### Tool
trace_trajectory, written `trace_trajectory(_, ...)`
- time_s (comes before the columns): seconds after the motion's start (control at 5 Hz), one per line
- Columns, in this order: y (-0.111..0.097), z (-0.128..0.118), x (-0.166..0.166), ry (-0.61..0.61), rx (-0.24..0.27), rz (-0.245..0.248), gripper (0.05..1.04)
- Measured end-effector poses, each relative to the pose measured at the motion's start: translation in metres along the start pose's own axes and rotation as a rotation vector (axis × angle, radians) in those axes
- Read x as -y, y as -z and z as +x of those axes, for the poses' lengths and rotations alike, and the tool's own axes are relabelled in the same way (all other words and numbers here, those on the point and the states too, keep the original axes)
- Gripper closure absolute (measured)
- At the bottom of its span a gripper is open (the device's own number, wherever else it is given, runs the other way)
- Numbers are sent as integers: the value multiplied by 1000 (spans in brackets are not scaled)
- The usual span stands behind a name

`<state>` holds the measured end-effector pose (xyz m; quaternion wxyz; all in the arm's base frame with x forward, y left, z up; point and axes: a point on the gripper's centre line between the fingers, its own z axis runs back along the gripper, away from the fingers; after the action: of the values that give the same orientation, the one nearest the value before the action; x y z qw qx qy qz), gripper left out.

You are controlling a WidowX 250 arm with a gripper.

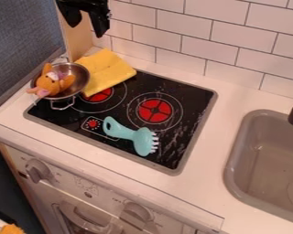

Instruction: Move the blue brush to upper side of the stove next to yellow cloth

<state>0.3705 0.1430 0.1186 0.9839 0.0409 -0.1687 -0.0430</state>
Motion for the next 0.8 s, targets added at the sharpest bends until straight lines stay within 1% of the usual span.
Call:
trace_trajectory(0.2, 13, -8, 3, 0, -37, -19, 85)
trace_trajectory(0.4, 20, -14, 13, 67, -53, -30, 85)
trace_trajectory(0.6, 18, -16, 19, 223, -17, -49, 85)
trace_trajectory(0.8, 16, -22, 20, 351, 35, -72, 85)
